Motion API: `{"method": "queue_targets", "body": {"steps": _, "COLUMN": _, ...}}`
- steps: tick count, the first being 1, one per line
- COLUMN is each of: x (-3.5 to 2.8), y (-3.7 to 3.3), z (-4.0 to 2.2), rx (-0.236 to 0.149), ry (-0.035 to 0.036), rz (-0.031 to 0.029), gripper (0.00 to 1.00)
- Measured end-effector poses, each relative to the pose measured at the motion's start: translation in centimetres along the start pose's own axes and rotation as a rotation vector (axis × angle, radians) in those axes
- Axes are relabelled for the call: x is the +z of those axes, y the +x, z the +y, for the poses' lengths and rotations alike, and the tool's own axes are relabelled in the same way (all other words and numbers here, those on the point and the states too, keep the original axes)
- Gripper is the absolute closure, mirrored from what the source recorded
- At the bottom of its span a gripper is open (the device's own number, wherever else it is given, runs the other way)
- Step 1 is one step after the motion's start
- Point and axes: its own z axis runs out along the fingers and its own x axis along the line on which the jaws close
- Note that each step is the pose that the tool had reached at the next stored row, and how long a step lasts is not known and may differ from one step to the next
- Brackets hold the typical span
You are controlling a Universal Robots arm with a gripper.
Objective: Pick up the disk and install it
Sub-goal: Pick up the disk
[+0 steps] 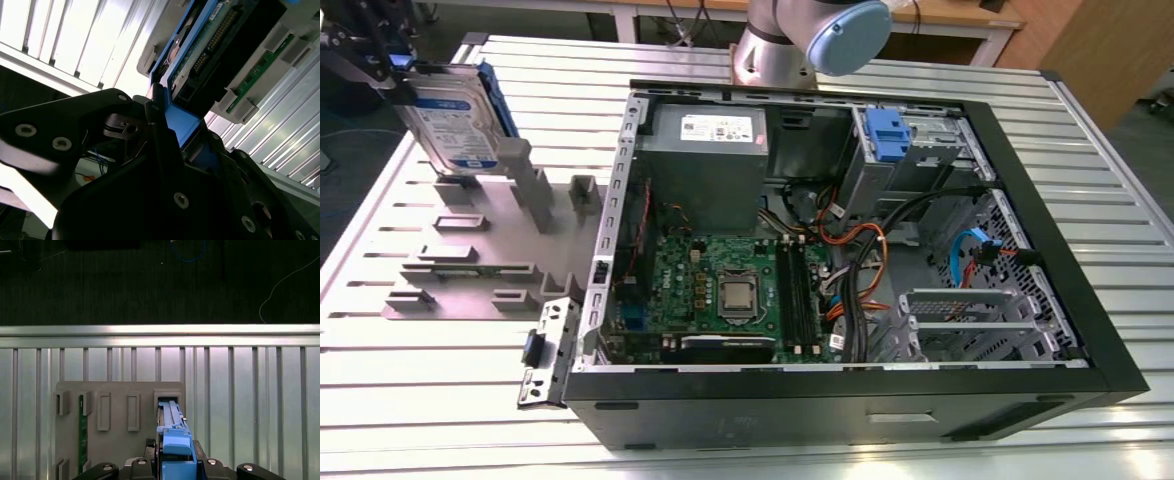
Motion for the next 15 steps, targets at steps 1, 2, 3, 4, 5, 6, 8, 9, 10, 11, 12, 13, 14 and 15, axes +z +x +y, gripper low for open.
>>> {"method": "queue_targets", "body": {"steps": 1, "x": -0.02, "y": 0.0, "z": 0.0, "rx": 0.0, "ry": 0.0, "rz": 0.0, "gripper": 0.64}}
{"method": "queue_targets", "body": {"steps": 2, "x": -0.05, "y": 0.0, "z": 0.0, "rx": 0.0, "ry": 0.0, "rz": -0.0001, "gripper": 0.64}}
{"method": "queue_targets", "body": {"steps": 3, "x": -0.08, "y": 0.0, "z": 0.0, "rx": 0.0, "ry": 0.0001, "rz": -0.0001, "gripper": 0.64}}
{"method": "queue_targets", "body": {"steps": 4, "x": -0.11, "y": 0.0, "z": 0.0, "rx": 0.0, "ry": 0.0, "rz": 0.0, "gripper": 0.64}}
{"method": "queue_targets", "body": {"steps": 5, "x": -0.14, "y": 0.0, "z": 0.0, "rx": 0.0, "ry": 0.0, "rz": -0.0001, "gripper": 0.64}}
{"method": "queue_targets", "body": {"steps": 6, "x": -0.17, "y": 0.0, "z": 0.0, "rx": 0.0, "ry": 0.0, "rz": -0.0001, "gripper": 0.64}}
{"method": "queue_targets", "body": {"steps": 8, "x": -0.22, "y": 0.0, "z": 0.0, "rx": 0.0, "ry": 0.0001, "rz": -0.0001, "gripper": 0.64}}
{"method": "queue_targets", "body": {"steps": 9, "x": -0.25, "y": 0.0, "z": 0.0, "rx": 0.0, "ry": 0.0, "rz": -0.0001, "gripper": 0.64}}
{"method": "queue_targets", "body": {"steps": 10, "x": -0.27, "y": 0.0, "z": 0.0, "rx": 0.0, "ry": 0.0001, "rz": 0.0, "gripper": 0.64}}
{"method": "queue_targets", "body": {"steps": 11, "x": -0.92, "y": 0.0, "z": 0.0, "rx": 0.0, "ry": 0.0001, "rz": -0.0001, "gripper": 0.64}}
{"method": "queue_targets", "body": {"steps": 12, "x": -1.76, "y": 0.0, "z": 0.01, "rx": 0.0, "ry": 0.0001, "rz": -0.0001, "gripper": 0.64}}
{"method": "queue_targets", "body": {"steps": 13, "x": -1.77, "y": 0.0, "z": 0.01, "rx": 0.0, "ry": 0.0001, "rz": 0.0, "gripper": 0.64}}
{"method": "queue_targets", "body": {"steps": 14, "x": -1.77, "y": 0.0, "z": 0.01, "rx": 0.0, "ry": 0.0, "rz": -0.0001, "gripper": 0.64}}
{"method": "queue_targets", "body": {"steps": 15, "x": -1.77, "y": 0.0, "z": 0.01, "rx": 0.0, "ry": 0.0, "rz": -0.0001, "gripper": 0.64}}
